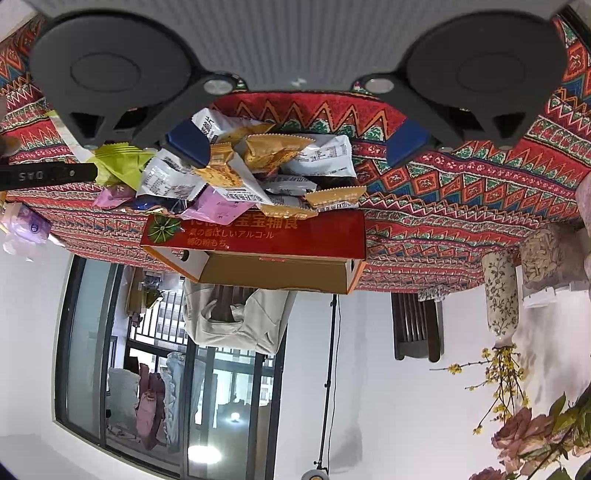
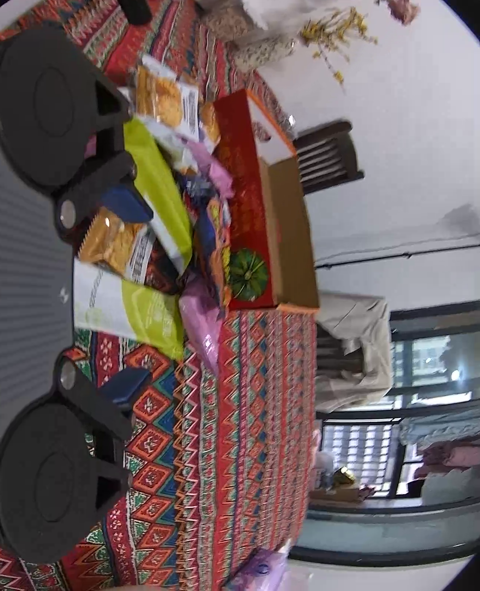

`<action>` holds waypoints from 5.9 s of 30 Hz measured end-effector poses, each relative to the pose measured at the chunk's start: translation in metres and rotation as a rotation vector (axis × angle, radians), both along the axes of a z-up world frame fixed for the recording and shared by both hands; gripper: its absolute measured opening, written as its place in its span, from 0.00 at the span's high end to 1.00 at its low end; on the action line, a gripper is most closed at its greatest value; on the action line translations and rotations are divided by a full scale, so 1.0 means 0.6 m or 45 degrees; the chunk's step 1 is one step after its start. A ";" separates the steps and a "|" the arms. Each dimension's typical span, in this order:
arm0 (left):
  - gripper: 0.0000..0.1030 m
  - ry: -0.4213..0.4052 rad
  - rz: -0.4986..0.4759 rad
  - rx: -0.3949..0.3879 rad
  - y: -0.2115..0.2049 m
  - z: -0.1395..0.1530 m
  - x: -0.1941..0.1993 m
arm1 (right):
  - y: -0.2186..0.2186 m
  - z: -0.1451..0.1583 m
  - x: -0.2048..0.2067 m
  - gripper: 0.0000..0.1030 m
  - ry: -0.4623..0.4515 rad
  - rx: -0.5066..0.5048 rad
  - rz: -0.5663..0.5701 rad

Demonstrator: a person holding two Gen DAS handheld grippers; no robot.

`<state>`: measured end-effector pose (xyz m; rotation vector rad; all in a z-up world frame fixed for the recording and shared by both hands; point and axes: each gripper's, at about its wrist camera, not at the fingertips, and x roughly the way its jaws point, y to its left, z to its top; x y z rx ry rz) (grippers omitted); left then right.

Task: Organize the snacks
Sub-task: 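Grasp the green-and-white nut bar with the right gripper while the left gripper grasps a white oat cracker pack, then carry both packets into the cardboard box and open both grippers to drop them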

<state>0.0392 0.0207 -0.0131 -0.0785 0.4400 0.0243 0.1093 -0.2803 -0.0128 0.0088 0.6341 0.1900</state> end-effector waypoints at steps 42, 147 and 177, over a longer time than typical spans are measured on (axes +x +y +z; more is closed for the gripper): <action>0.00 0.195 0.052 0.045 -0.091 -0.002 0.135 | -0.037 0.012 -0.055 0.92 -0.138 0.168 0.046; 0.24 0.173 0.158 -0.100 0.040 0.019 0.457 | 0.117 0.030 0.373 0.56 -0.037 0.236 0.061; 0.00 0.054 0.187 -0.086 0.044 0.109 0.317 | 0.085 0.137 0.218 0.00 -0.161 0.246 0.114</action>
